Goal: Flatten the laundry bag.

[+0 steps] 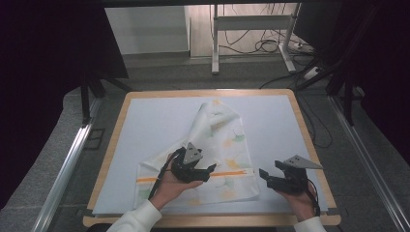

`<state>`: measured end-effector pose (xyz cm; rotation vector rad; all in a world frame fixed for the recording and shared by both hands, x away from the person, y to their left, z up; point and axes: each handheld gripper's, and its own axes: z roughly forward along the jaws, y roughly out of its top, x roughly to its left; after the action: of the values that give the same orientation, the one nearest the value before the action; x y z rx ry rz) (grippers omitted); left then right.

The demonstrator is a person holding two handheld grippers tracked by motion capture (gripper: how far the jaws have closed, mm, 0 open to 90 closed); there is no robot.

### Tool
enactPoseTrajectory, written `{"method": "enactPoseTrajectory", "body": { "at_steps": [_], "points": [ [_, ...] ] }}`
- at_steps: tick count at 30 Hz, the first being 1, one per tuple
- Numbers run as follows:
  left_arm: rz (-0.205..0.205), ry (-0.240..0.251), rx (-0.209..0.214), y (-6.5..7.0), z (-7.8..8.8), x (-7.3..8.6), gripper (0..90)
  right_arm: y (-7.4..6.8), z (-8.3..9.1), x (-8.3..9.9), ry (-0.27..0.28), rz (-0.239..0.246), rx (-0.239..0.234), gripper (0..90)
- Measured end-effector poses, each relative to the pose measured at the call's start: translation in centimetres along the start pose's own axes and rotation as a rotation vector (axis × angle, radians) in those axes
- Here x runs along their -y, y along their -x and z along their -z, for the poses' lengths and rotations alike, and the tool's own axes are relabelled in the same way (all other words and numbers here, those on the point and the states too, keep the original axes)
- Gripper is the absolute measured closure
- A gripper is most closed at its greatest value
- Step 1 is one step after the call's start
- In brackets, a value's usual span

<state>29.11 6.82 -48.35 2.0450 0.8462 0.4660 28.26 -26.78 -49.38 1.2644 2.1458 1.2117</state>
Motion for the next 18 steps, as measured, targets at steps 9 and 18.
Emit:
{"method": "enactPoseTrajectory", "body": {
  "at_steps": [9,18],
  "points": [
    [0.005,-0.061,0.002,0.3,-2.2,-0.3,27.8,0.1,0.0,0.0,-0.006,0.005,-0.007,26.6],
    [0.023,-0.153,0.009,0.3,-5.3,-1.3,26.2,0.3,0.0,0.0,-0.007,-0.004,0.0,26.6]
  ]
}}
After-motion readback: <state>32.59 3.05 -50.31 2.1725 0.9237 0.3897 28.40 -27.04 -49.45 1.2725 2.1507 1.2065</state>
